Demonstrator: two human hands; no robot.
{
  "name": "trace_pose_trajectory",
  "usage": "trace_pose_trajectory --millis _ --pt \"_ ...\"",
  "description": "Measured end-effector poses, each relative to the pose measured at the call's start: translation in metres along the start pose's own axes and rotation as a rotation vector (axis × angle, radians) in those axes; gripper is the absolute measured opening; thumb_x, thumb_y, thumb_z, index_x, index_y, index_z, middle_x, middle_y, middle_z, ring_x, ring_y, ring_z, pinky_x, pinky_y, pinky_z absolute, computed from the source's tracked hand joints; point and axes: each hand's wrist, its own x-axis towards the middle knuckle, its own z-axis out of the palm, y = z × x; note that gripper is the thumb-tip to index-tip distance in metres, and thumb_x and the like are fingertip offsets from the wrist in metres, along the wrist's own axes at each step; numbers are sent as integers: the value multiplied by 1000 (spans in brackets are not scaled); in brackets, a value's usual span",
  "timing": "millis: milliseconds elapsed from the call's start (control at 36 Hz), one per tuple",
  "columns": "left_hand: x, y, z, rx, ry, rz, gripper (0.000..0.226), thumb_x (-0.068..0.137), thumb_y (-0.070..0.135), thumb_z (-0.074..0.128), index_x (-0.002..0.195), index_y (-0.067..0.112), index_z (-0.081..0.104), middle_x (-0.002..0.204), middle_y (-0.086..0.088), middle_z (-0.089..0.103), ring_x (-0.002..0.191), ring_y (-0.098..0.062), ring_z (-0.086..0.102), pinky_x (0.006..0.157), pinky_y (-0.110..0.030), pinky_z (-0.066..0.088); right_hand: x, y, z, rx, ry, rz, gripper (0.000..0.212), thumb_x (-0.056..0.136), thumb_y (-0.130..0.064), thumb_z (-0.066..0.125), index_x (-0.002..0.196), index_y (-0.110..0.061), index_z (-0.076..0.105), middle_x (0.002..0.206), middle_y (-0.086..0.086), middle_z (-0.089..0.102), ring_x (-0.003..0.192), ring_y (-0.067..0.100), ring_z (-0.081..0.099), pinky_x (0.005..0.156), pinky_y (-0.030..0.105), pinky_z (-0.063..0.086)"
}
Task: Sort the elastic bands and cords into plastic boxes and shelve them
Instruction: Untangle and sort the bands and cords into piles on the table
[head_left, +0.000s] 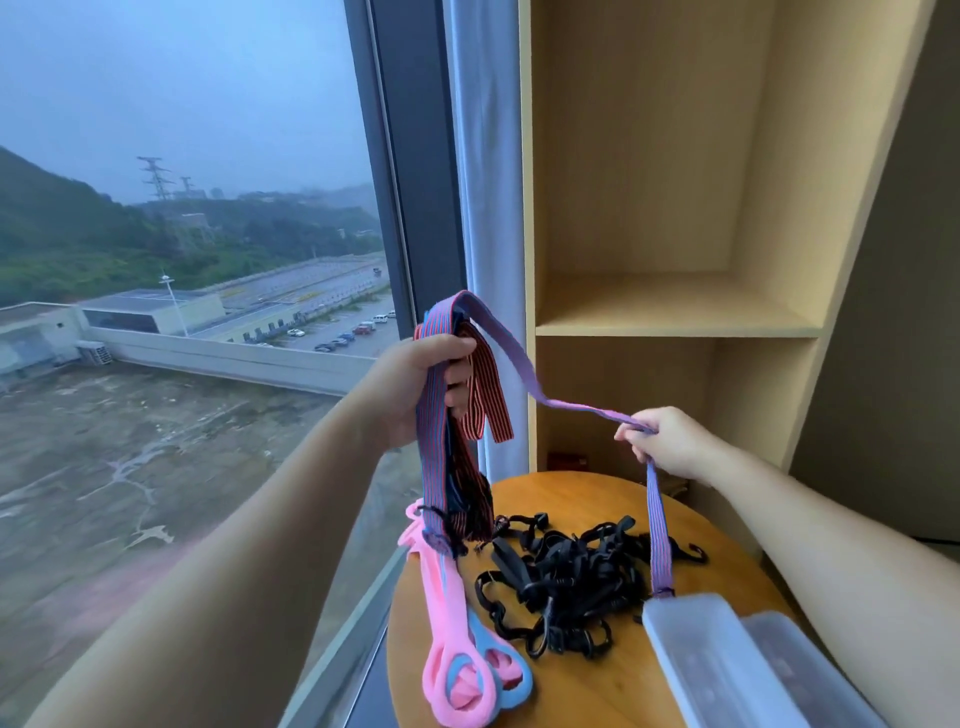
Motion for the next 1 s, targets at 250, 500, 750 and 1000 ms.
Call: trace_pose_trajectory --millis 250,500,750,1000 --pt "-4 -35 -8 64 20 -165 25 84 18 59 60 19 50 54 3 38 42 -14 36 43 -22 36 -4 -49 -27 425 -240 -129 8 88 1 65 94 4 69 74 9 66 67 15 62 64 21 52" --pt "-2 -64 11 181 162 -127 12 89 6 60 78 8 55 69 -8 69 38 -16 44 44 -21 39 -1 -96 -11 -128 54 -261 13 78 -12 72 64 -12 71 61 5 69 51 11 60 54 23 43" --pt "6 -89 14 232 167 -85 12 87 14 69 80 7 62 80 -10 75 41 -15 49 46 -25 44 -5 -119 -6 -98 41 -182 19 83 1 52 88 3 71 66 17 63 42 19 47 48 25 39" --pt "5 -94 32 269 137 30 43 71 50 73 83 9 72 53 6 60 47 -16 51 51 -26 43 -18 -144 -14 424 -259 -88 19 92 -15 66 93 4 67 55 6 62 48 12 59 48 20 48"
